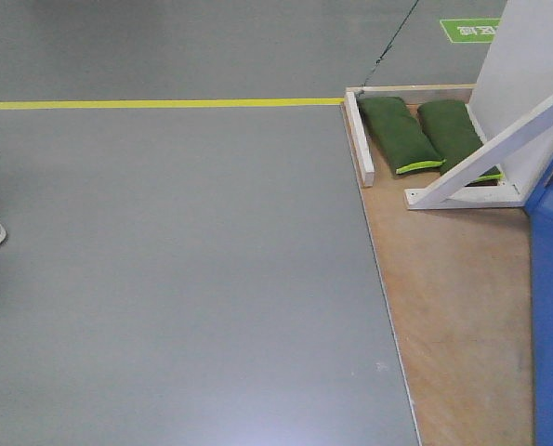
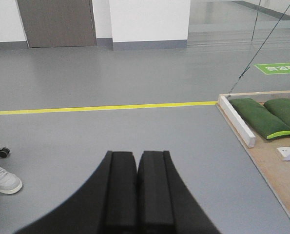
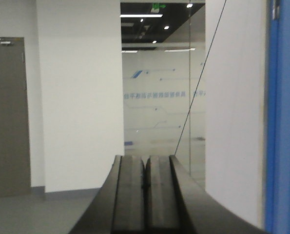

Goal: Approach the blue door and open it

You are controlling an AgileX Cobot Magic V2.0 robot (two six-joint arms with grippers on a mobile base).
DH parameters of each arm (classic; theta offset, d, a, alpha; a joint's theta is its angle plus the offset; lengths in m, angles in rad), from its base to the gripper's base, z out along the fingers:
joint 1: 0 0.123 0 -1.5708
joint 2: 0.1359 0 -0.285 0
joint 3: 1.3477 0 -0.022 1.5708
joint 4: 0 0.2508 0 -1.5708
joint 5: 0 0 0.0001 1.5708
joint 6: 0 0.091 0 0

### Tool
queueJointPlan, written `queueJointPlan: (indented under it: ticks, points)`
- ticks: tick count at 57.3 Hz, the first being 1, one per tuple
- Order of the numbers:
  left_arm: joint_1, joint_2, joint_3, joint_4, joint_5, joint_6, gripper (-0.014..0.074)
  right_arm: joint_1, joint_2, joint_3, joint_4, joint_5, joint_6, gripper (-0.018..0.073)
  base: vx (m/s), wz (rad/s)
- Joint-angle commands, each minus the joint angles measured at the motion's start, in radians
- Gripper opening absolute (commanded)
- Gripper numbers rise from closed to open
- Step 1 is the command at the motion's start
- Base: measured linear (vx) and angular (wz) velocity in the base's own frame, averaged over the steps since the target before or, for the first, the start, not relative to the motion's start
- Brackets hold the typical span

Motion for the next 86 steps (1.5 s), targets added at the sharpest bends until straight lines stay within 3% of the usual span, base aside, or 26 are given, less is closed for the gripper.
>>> queueJointPlan:
  ticks: [1,5,13,23,29,40,47,53,64,78,86]
  points:
    - [-0.007,-0.011,-0.026,-0.006,-0.077,0.001,0.0073,-0.079,0.019,-0.056,-0.056,-0.204,-0.010,0.0012,0.00,0.00]
    - [-0.007,-0.011,-0.026,-0.006,-0.077,0.001,0.0073,-0.173,0.041,-0.084,-0.068,-0.268,-0.010,0.0012,0.00,0.00]
    - [-0.007,-0.011,-0.026,-0.006,-0.077,0.001,0.0073,-0.457,0.098,-0.150,-0.047,-0.391,-0.010,0.0012,0.00,0.00]
    - [-0.007,-0.011,-0.026,-0.006,-0.077,0.001,0.0073,-0.760,0.140,-0.202,0.107,-0.440,-0.010,0.0012,0.00,0.00]
    - [-0.007,-0.011,-0.026,-0.006,-0.077,0.001,0.0073,-0.884,0.143,-0.211,0.225,-0.460,-0.010,0.0012,0.00,0.00]
    - [-0.007,-0.011,-0.026,-0.006,-0.077,0.001,0.0073,-1.021,0.137,-0.211,0.349,-0.550,-0.009,0.0012,0.00,0.00]
    - [-0.007,-0.011,-0.026,-0.006,-0.077,0.001,0.0073,-1.131,0.162,-0.211,0.477,-0.590,-0.010,0.0012,0.00,0.00]
    - [-0.007,-0.011,-0.026,-0.006,-0.077,0.001,0.0073,-1.233,0.214,-0.211,0.511,-0.592,-0.010,0.0012,0.00,0.00]
    - [-0.007,-0.011,-0.026,-0.006,-0.077,0.001,0.0073,-1.315,0.357,-0.211,0.489,-0.592,-0.045,0.0012,0.00,0.00]
    - [-0.007,-0.011,-0.026,-0.006,-0.077,0.001,0.0073,-1.315,0.549,-0.211,0.415,-0.593,-0.180,0.0012,0.00,0.00]
    - [-0.007,-0.011,-0.026,-0.006,-0.077,0.001,0.0073,-1.312,0.616,-0.211,0.358,-0.592,-0.181,0.0012,0.00,0.00]
